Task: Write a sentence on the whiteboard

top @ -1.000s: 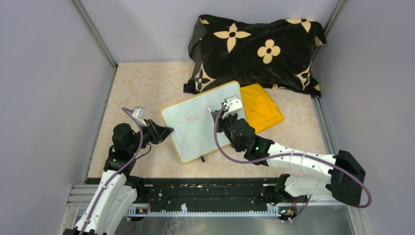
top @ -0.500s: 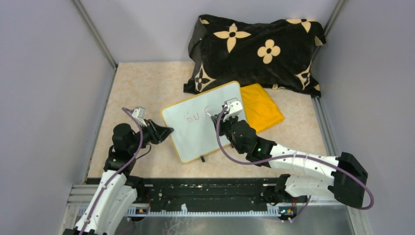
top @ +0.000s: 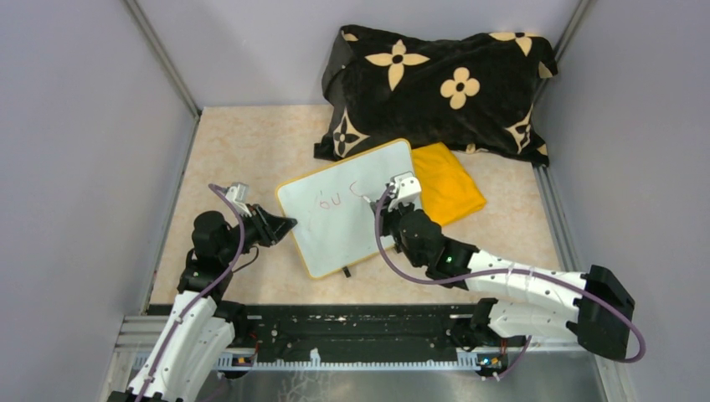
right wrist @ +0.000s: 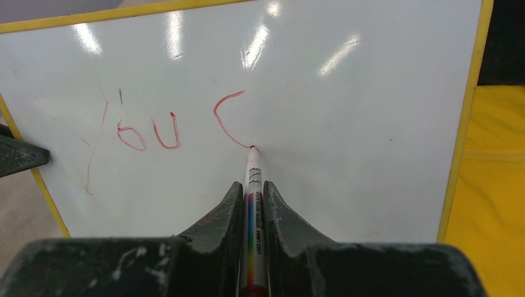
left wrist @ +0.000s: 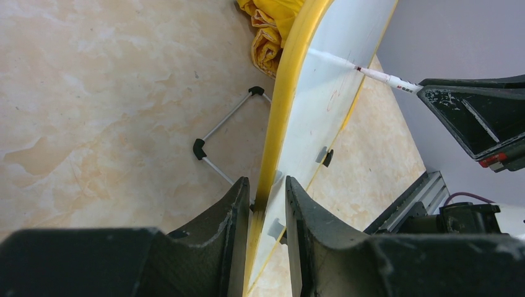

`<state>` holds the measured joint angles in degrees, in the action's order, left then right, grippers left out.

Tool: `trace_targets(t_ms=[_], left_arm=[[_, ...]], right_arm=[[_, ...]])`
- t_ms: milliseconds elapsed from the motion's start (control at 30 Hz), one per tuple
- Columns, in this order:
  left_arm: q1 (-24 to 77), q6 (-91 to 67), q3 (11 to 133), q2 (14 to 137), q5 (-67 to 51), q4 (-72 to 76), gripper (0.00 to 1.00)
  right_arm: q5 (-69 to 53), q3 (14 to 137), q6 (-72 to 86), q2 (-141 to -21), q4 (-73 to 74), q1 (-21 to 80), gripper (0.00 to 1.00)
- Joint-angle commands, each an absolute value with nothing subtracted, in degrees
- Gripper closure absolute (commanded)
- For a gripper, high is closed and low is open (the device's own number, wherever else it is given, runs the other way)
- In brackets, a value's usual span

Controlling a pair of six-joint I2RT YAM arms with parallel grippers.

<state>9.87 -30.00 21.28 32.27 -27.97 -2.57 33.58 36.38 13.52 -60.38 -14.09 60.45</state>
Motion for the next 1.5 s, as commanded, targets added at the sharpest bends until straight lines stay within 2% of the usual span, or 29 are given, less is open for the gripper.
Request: trace_targets(t_ms=[0, 200, 433, 1033, 1467], left_arm=[[9.7, -29.9, 21.2, 31.7, -27.9, -1.2, 0.67], [9.7, -29.9, 21.2, 31.6, -28.0, -1.2, 0.67], [9.7, -29.9, 21.2, 31.6, -28.0, -1.3, 0.67], [9.7, -29.9, 21.2, 31.8, -28.3, -1.0, 0.67], [9.7, -29.9, 21.2, 31.8, -28.3, -1.0, 0.67]], right_arm=[[35.6, 37.3, 12.6, -57.4, -16.0, 59.9, 1.00], [37.6, 37.1, 10.7, -54.6, -16.9, 59.6, 1.00], [34.3, 39.0, 11.7, -56.8, -17.0, 56.5, 1.00], [31.2, 41.5, 11.9, -61.1, -18.7, 55.8, 1.00], [28.9, 38.0, 15.1, -59.0, -15.1, 55.8, 1.00]])
